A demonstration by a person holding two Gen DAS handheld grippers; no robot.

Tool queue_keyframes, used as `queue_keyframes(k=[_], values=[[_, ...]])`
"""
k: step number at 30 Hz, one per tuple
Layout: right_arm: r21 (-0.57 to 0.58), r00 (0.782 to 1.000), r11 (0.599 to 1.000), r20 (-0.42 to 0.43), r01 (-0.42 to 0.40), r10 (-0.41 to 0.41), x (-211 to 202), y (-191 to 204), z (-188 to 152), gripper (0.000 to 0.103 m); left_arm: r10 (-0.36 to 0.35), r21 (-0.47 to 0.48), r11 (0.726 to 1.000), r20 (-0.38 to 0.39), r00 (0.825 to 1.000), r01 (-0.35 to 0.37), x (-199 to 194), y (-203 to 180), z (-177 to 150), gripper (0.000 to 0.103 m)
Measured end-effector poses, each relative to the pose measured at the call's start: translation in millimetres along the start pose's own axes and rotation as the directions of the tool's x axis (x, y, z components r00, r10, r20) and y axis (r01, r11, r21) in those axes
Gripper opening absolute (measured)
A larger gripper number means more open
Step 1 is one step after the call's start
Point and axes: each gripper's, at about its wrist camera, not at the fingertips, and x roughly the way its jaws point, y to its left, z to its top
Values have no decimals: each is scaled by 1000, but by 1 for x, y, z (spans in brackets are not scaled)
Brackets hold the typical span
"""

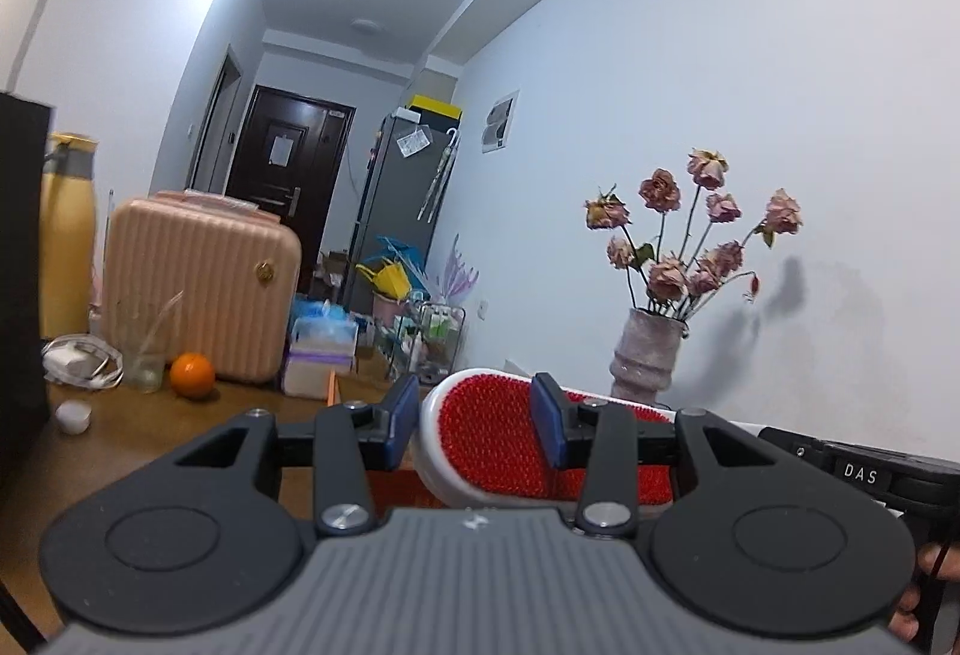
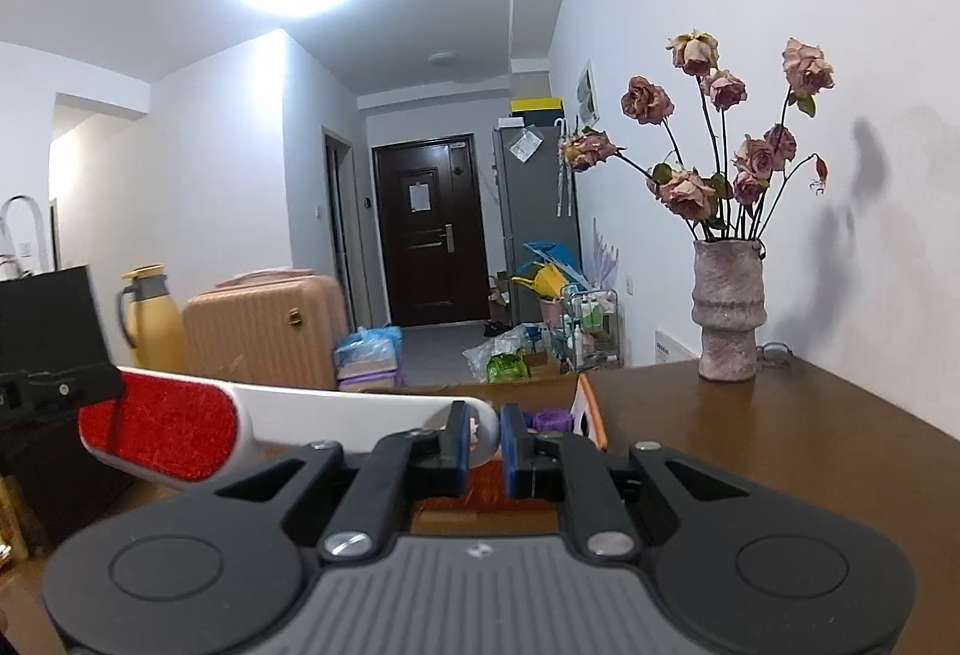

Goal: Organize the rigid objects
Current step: 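Lift the lint brush and carry it toward the box with the left gripper, then lower the lint brush into the box with the left gripper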

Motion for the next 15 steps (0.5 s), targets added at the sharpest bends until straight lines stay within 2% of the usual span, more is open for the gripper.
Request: queue_keyframes(k=[3,7,11,15], values=[[-10,1000,1000,-8,-4,4,42,-10,19,12,-8,-14,1000,-18,1000,8,45,8,16,41],[-26,998,1000,-58,-17,15,105,-22,45,12,0,-41,999,-89,996,-4,114,19,35,41],[2,990,1000,-138,-26,26,177,-41,55,11,-7,-111,994,-208,978,-16,183,41,40,41],[45,969,999,-243,-23,33,237,-57,43,11,15,-126,990,-293,956,-54,233,58,27,39]])
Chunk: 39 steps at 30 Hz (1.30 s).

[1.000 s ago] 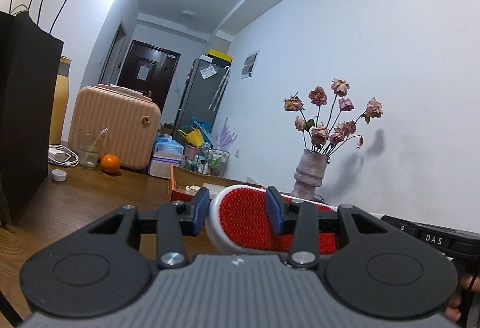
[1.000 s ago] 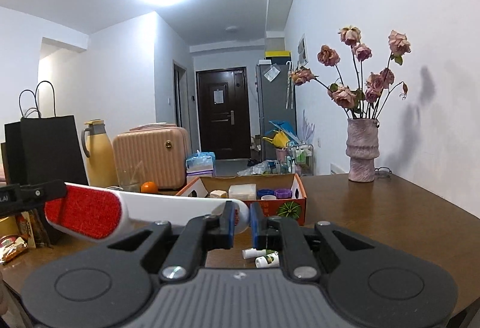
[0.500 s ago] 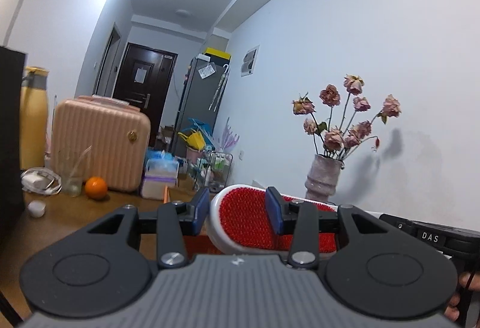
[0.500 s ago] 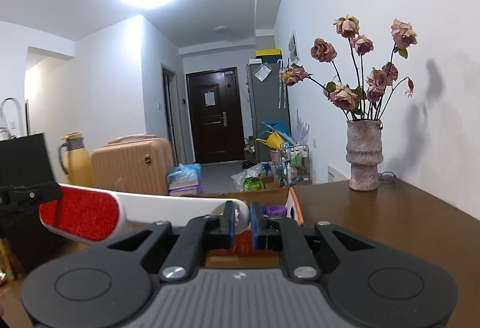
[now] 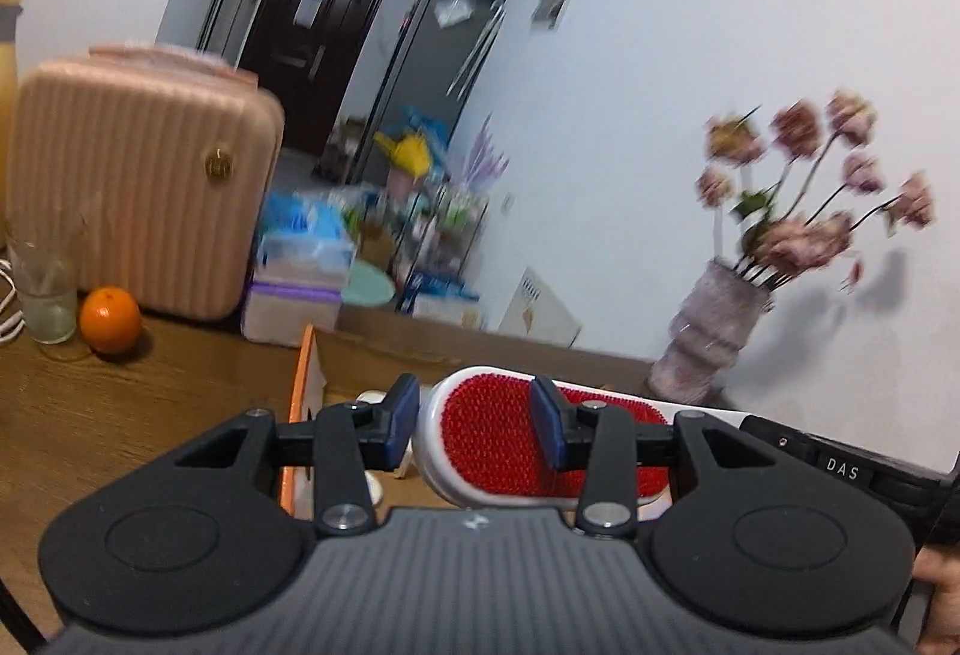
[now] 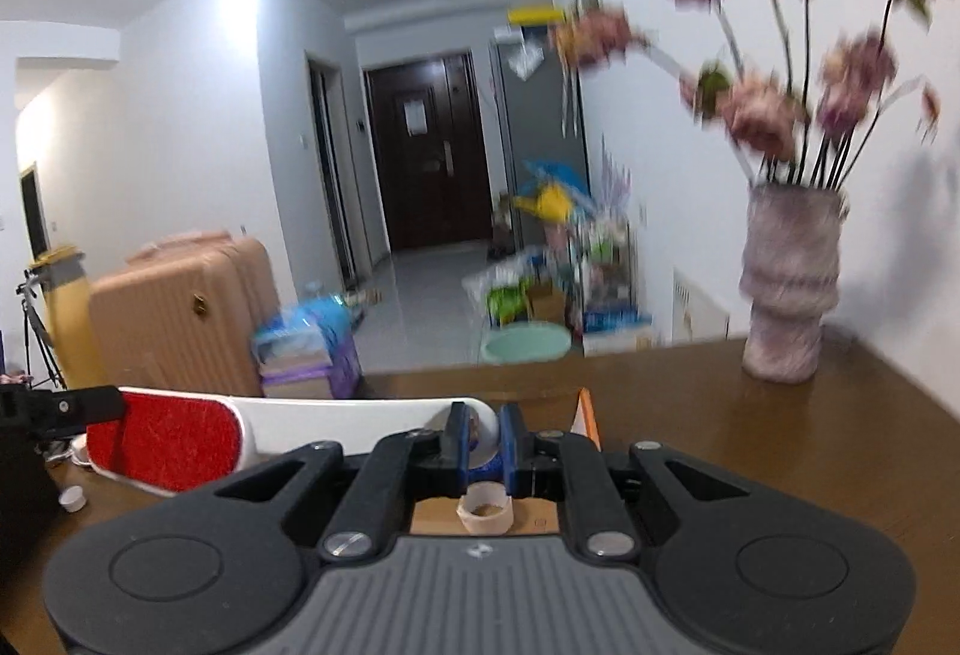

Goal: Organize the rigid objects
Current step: 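Lower the lint brush into the box with the left gripper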

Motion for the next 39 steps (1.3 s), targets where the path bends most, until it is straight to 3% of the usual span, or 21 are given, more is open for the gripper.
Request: queue_keyframes(k=[5,11,19,24,29,31,33,39], values=[[8,991,1000,-130,-4,5,56,-10,-12,11,43,-8,999,-96,994,-44,41,16,-15,39],[-3,957,1000,-290,-2,1,106,-12,-33,11,91,-9,995,-198,976,-95,76,34,-36,38],[-61,907,998,-421,-3,-23,129,-1,-50,11,125,30,992,-288,950,-122,94,40,-39,38],[-124,872,992,-485,-6,-56,143,7,-56,13,136,69,990,-301,944,-121,101,40,-41,37],[-139,855,990,-513,5,-76,147,9,-52,13,153,138,984,-343,927,-111,104,33,-42,36],[-138,848,990,-525,-1,-72,144,8,-50,14,192,190,973,-351,917,-131,103,27,-43,33],[-138,847,990,-527,-5,-69,140,7,-48,15,227,227,962,-342,912,-154,99,24,-42,33],[-144,889,989,-451,14,-78,98,7,-26,18,244,242,954,-295,924,-175,60,18,-17,37]])
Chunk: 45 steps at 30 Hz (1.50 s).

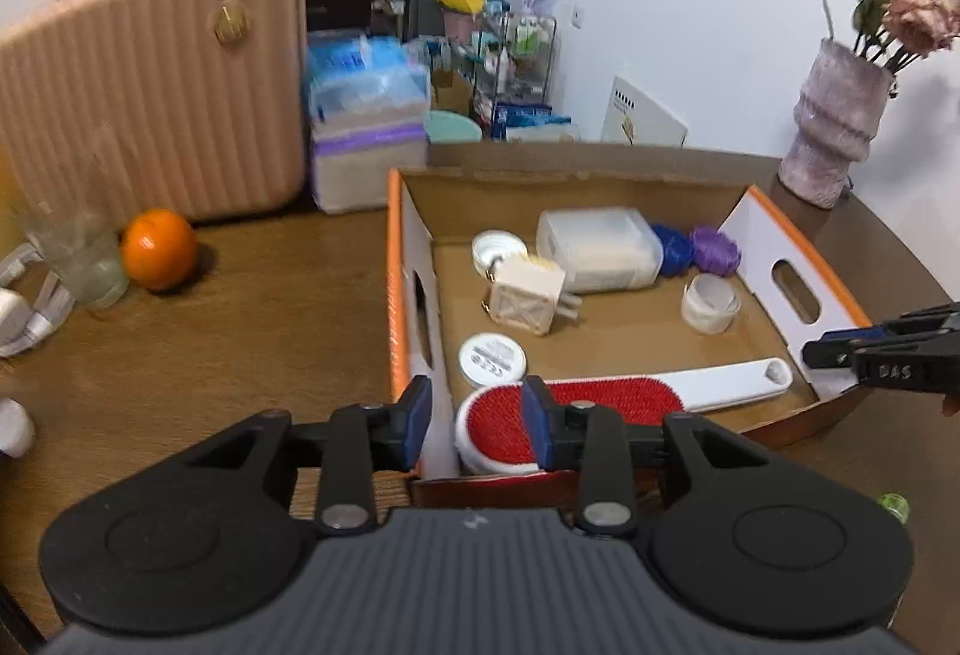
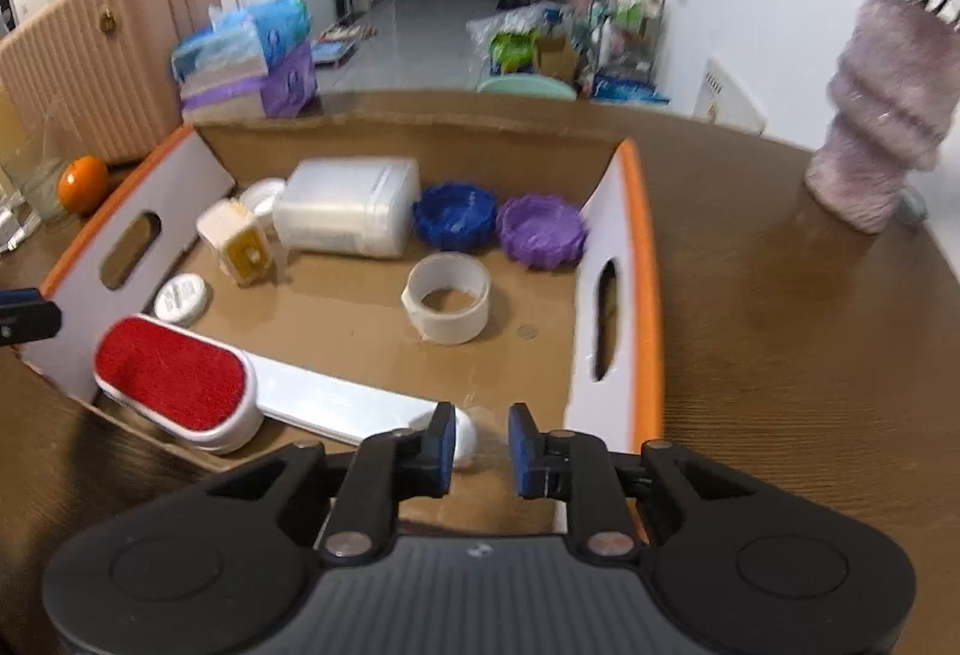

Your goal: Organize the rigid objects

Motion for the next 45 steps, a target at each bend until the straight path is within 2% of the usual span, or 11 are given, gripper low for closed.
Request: queue_keyframes(k=[6,9,12,15,17,21,27,33,37,41,45], values=[[12,990,1000,137,-18,16,-75,4,-1,28,24,24,999,84,996,-26,-62,-7,7,55],[3,967,999,252,-45,42,-114,13,-14,38,29,32,999,235,971,-38,-98,-13,-2,78],[-20,921,999,388,-43,47,-144,23,-39,43,41,80,994,383,923,-78,-128,-27,-21,85],[-34,878,997,472,-71,79,-161,30,-62,47,23,84,994,458,889,-69,-150,-36,-39,86],[-39,836,994,538,-102,107,-173,31,-79,58,16,67,996,516,856,-59,-165,-39,-52,88],[-40,768,991,629,-128,125,-192,35,-107,63,-6,35,999,589,808,-18,-186,-40,-79,94],[-65,734,992,669,-105,121,-212,49,-140,72,-20,56,998,623,782,-19,-209,-51,-112,97],[-101,675,991,726,-84,131,-247,64,-204,80,-57,103,995,651,757,-14,-247,-53,-164,101],[-98,684,991,717,-87,131,-260,72,-255,82,-85,165,986,671,737,-37,-274,-60,-213,103],[-34,708,999,704,-43,54,-265,80,-305,84,-95,162,987,664,742,-18,-291,-63,-257,103],[52,736,997,676,-54,4,-261,78,-343,85,-145,172,984,629,764,45,-295,-69,-284,103]])
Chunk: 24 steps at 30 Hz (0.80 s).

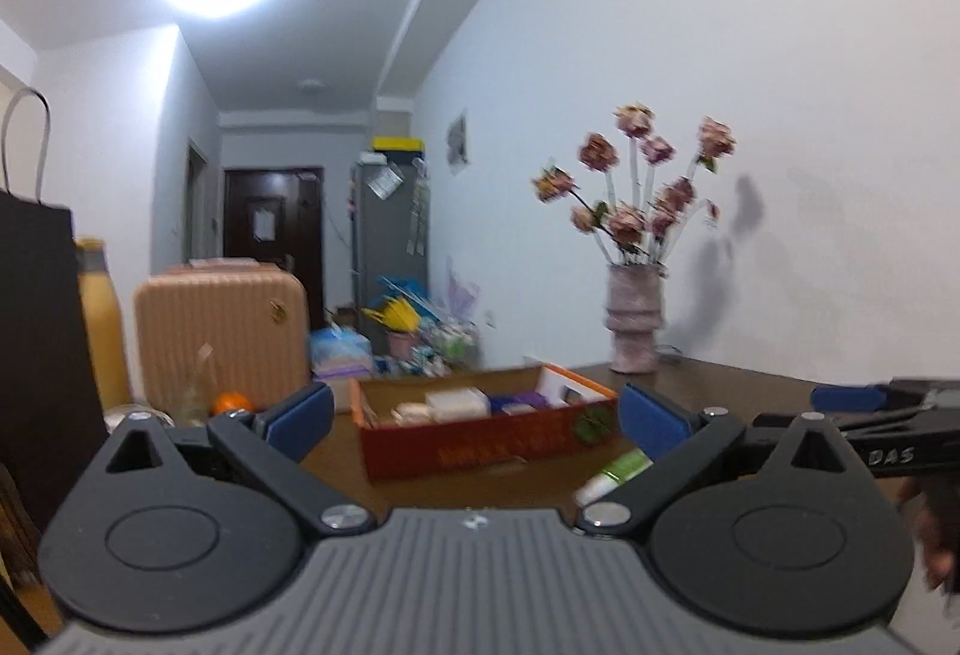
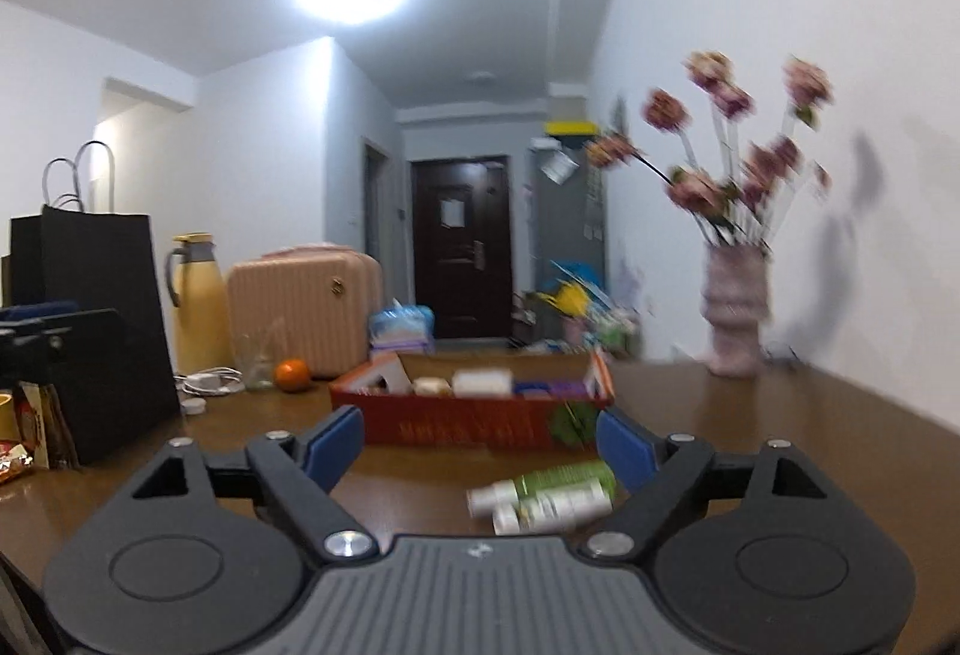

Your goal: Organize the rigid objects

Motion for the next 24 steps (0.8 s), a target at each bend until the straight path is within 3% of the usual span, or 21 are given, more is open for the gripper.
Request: queue_keyframes(k=[5,8,10,13,16,21,24], values=[[-51,994,995,-61,87,-90,4,-12,-12,85,-123,49,991,-48,991,125,20,-23,-12,103],[-30,992,995,-77,99,-101,13,-28,-11,85,-189,10,981,-142,972,193,52,-32,-23,103],[-44,991,994,-83,104,-107,23,-38,-9,85,-205,-4,978,-212,955,209,76,-38,-30,102],[-73,989,991,-96,109,-115,40,-50,-4,85,-195,-15,980,-261,945,198,105,-43,-38,94],[-84,989,992,-110,90,-99,59,-64,-2,85,-252,-56,968,-302,920,246,133,-48,-42,83],[-92,983,991,-141,101,-114,92,-88,2,84,-329,-33,940,-364,871,341,199,-75,-53,79],[-123,981,989,-163,82,-101,109,-101,6,84,-306,17,938,-422,853,345,238,-92,-65,74]])
